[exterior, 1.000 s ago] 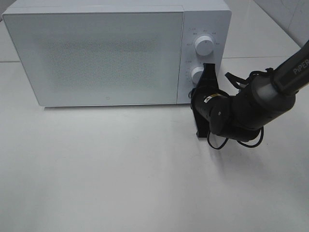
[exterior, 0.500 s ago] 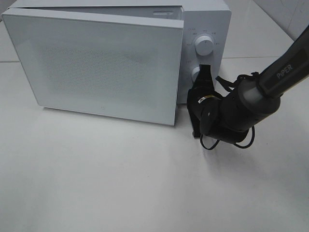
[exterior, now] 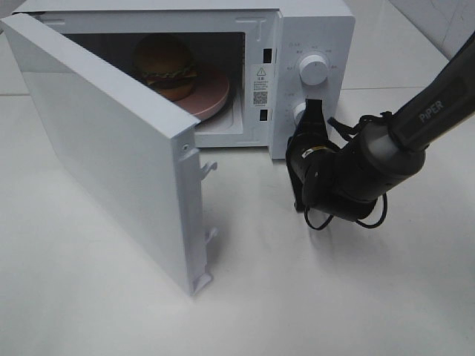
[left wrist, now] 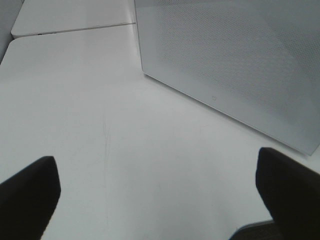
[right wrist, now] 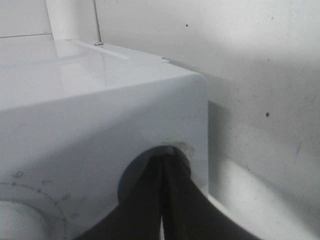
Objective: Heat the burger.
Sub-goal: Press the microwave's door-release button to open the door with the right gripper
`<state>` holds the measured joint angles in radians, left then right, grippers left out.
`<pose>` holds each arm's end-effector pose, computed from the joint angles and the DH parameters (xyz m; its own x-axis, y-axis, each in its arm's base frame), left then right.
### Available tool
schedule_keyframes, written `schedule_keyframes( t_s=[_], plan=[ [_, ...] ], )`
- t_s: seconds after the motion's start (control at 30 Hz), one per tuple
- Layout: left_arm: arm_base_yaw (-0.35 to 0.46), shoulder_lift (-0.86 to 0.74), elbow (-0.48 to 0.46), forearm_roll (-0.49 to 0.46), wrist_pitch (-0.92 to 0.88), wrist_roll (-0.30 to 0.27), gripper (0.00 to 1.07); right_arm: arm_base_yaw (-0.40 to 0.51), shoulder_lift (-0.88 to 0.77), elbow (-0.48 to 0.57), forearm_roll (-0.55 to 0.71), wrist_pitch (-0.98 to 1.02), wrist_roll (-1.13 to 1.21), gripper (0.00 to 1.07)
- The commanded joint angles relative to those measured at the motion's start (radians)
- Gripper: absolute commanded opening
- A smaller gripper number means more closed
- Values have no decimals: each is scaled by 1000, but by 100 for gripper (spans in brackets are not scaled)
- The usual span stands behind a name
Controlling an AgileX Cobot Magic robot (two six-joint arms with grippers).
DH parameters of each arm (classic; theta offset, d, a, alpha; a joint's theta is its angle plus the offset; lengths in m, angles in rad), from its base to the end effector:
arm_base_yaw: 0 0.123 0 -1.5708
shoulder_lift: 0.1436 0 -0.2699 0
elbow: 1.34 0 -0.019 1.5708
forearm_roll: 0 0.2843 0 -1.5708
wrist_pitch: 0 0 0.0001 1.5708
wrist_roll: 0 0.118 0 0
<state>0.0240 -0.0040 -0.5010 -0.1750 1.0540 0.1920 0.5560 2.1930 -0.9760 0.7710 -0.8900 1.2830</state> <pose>0.0631 -0.0164 0.2836 -0.4253 0.0933 -0.9002 0.1576 0.9871 0.0278 0.3877 0.1657 0.0294 0.0661 0.9973 0.0311 0.3288 -0.0512 0.9430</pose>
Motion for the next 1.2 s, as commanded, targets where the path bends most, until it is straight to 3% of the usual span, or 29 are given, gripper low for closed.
schedule_keyframes(
  t_s=[0.03,0.27,1.2],
  plan=[
    [1,-22,1,-6,-9,1,100,-38,-9,-95,-105,-233,-3,0],
    [1,-22,1,-6,-9,1,100,-27,-24,-83,-107,-193,9,0],
    [1,-22,1,-6,-9,1,100,-16,-193,150,-158,184,21,0]
  ],
)
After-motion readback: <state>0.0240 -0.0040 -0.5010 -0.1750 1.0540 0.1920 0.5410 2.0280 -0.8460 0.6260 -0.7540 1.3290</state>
